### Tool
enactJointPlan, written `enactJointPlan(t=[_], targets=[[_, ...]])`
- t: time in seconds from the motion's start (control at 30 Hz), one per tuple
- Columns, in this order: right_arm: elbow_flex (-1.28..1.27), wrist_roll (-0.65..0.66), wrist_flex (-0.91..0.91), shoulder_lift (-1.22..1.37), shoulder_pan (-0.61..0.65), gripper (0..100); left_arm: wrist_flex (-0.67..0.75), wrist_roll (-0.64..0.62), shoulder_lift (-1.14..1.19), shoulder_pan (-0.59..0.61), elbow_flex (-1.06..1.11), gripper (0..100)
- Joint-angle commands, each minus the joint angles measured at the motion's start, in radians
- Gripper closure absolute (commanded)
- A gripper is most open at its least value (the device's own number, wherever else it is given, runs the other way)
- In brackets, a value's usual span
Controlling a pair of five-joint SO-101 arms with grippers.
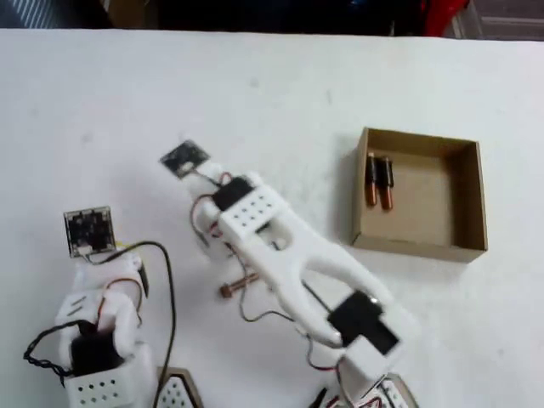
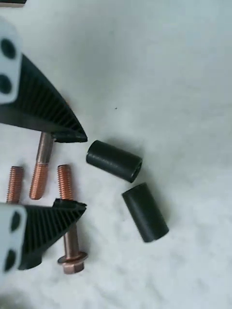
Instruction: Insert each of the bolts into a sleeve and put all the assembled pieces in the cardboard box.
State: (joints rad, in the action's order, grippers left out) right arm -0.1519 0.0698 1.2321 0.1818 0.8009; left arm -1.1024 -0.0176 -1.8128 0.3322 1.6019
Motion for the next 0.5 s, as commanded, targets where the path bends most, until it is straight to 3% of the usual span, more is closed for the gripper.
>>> enactJointPlan(t=[0.0,0.13,0.47], targets=[[0.11,-0.009,-0.013,0.054,0.027,81.9,0.003,0.006,-0.007,0.084,-0.066,98],[0.17,-0.009,-0.013,0.145,0.027,81.9,0.04,0.006,-0.007,0.143,-0.06,98],[0.218,-0.06,-0.013,0.292,0.025,81.9,0.041,0.006,-0.007,0.151,-0.061,98]])
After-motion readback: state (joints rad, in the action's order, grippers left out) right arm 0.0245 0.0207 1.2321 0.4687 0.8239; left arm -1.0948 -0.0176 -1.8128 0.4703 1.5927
